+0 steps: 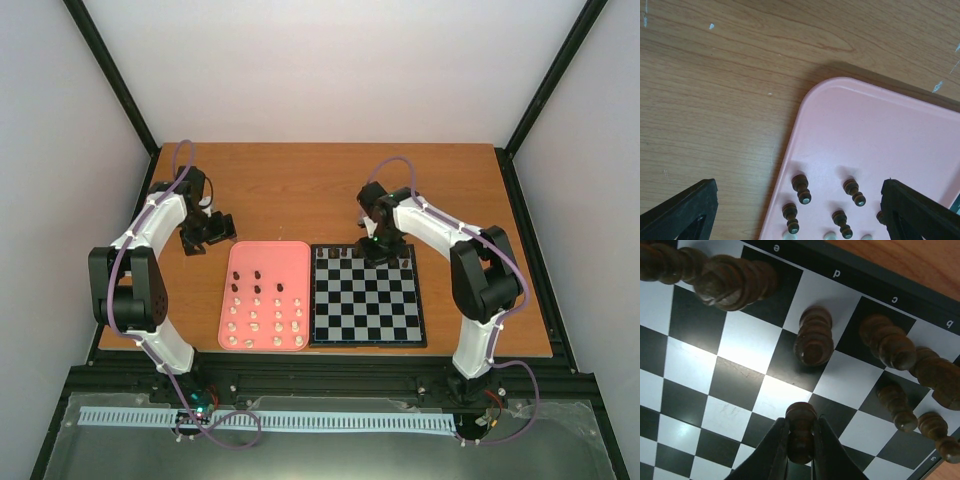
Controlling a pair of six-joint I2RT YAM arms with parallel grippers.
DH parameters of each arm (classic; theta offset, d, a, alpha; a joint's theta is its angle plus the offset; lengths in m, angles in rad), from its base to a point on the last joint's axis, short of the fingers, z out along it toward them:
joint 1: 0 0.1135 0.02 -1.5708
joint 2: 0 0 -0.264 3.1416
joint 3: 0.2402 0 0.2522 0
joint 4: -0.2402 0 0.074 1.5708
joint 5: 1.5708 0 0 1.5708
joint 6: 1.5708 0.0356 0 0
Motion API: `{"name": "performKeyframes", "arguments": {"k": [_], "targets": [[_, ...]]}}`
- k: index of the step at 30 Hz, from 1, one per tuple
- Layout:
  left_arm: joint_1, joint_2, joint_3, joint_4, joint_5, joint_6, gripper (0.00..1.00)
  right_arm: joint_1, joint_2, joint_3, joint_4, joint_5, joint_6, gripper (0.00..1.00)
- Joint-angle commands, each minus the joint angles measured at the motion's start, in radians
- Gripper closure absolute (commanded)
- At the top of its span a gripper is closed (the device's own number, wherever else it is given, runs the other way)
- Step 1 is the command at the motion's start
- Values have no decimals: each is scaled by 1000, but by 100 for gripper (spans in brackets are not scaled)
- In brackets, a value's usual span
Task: Set up the chess pieces on the board
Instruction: Place the chess piece on the chessboard.
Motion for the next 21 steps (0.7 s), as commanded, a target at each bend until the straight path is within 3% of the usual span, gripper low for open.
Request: {"name": "performKeyframes", "arguments": {"k": [1,21], "targets": [[0,-5,7,1,-5,11,0,-22,-22,-16,38,54,-11,97],[0,17,25,-6,-13,13,0,-59,27,-36,96,62,-24,97]]}}
